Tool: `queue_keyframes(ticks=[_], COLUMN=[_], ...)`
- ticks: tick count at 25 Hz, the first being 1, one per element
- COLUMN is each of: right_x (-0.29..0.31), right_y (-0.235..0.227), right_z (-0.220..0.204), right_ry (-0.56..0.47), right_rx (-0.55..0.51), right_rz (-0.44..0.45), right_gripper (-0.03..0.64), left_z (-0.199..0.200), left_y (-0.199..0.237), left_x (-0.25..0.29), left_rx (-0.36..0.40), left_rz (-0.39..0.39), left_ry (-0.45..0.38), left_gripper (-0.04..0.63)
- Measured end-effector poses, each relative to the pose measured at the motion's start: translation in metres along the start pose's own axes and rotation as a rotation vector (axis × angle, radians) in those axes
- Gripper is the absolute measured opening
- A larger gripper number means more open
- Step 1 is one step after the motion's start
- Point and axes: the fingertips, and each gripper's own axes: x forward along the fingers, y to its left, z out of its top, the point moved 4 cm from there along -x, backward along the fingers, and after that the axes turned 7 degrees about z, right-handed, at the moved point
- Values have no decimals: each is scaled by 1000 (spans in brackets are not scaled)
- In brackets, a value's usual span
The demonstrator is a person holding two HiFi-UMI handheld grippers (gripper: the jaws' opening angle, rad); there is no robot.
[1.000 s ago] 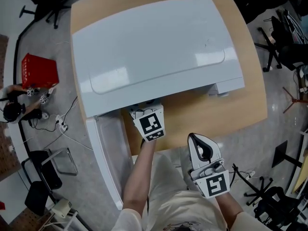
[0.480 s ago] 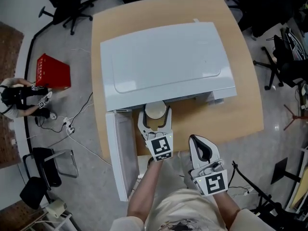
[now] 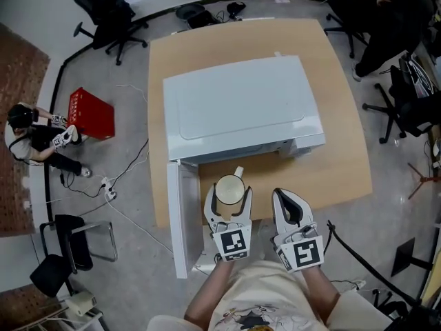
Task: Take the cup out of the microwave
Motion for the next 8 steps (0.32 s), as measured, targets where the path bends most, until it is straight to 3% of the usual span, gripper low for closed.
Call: queue_keyframes(ticks=[8], right_x=[-19], right_y=[0], right_z=[4], right_ry=[-1], right_rx=[3], right_rz=[-12], right_gripper=[6], left_z=[19], left_y=[-6], left_x=[-42], left_rx=[-12], left_rz=[0], left_ry=[1], left_gripper=[383])
